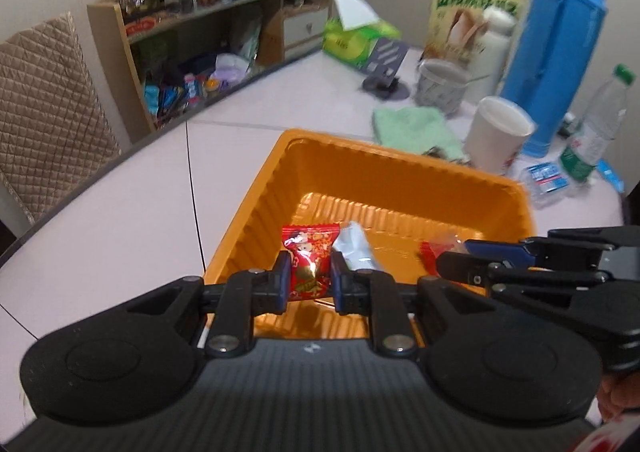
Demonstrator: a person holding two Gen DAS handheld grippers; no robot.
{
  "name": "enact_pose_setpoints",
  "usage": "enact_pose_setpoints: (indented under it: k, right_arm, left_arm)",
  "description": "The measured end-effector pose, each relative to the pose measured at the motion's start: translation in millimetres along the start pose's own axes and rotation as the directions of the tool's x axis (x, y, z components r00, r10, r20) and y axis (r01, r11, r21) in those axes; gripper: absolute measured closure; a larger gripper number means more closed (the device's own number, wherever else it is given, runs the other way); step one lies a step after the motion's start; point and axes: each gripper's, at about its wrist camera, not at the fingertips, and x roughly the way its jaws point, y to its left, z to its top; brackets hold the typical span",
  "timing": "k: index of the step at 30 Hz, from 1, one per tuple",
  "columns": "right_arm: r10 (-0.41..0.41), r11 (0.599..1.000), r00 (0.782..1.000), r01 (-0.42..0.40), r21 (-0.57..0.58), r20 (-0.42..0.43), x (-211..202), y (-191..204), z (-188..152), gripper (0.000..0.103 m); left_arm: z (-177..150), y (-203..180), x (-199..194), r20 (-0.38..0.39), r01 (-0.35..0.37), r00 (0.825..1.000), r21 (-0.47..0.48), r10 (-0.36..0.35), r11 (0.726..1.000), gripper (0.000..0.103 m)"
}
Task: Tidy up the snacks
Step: 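Carry both held snacks over the orange tray with both grippers, then open both grippers to release the snacks into the orange tray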
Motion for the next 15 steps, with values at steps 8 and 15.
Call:
enact_pose_setpoints:
  k: [8, 15]
  right_arm:
    - [-0.051, 0.999, 0.996, 0.05, -0.012, -0.077, 49, -11, 10, 0.083]
    - [-0.06, 0.998, 0.992, 0.057, -0.027, -0.108, 65, -15, 10, 0.083]
  left_arm:
    - [7, 3, 50, -0.084, -0.011, 0.996, 0.002, 0.012, 1.0, 0.085]
    - [5, 2, 68, -0.117, -0.013, 0.993, 0.018, 0.015, 1.0, 0.085]
